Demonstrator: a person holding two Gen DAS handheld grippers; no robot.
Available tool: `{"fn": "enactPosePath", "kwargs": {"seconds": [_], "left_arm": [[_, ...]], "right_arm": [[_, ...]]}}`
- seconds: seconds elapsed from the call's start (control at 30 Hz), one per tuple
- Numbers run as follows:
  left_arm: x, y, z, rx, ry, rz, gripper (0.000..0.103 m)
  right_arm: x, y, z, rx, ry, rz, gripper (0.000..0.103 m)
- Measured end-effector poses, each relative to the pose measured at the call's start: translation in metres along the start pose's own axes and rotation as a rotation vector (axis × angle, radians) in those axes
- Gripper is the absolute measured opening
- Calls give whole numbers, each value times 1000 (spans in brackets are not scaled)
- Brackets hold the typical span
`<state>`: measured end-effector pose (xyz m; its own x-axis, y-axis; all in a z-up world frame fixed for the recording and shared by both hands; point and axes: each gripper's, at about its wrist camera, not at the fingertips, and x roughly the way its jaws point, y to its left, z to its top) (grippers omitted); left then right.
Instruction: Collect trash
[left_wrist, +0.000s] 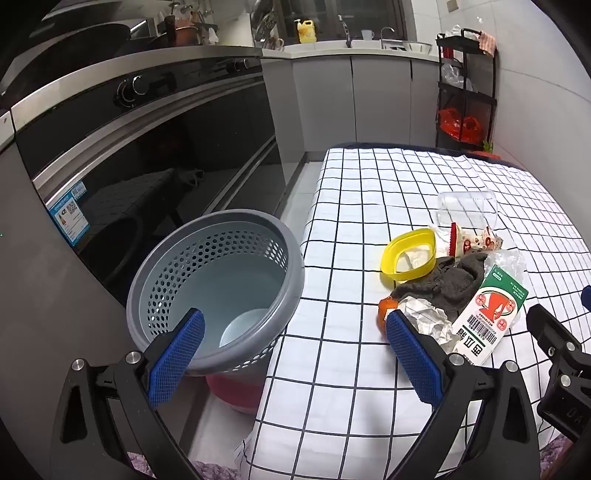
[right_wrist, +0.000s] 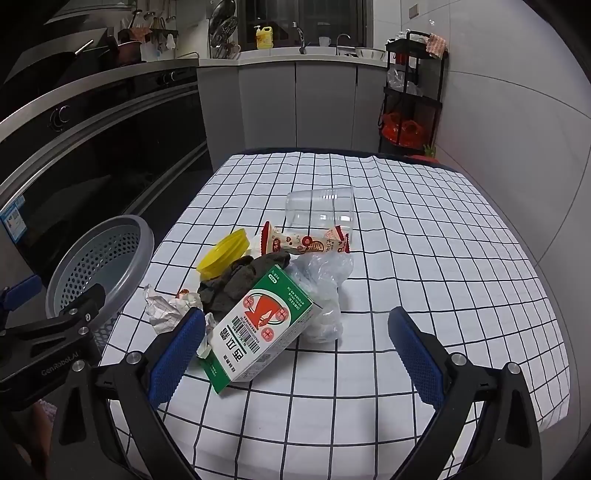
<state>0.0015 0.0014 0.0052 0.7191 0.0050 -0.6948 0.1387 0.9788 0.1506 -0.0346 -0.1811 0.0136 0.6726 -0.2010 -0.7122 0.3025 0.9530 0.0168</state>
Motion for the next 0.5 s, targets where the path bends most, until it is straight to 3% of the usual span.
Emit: {"fn": "enactPosePath", "kwargs": {"seconds": [0.5], "left_arm": [[0,2,-1,-3,-6,7,97]], "right_arm": [[-6,-2,-1,2,-9,1,95]]}}
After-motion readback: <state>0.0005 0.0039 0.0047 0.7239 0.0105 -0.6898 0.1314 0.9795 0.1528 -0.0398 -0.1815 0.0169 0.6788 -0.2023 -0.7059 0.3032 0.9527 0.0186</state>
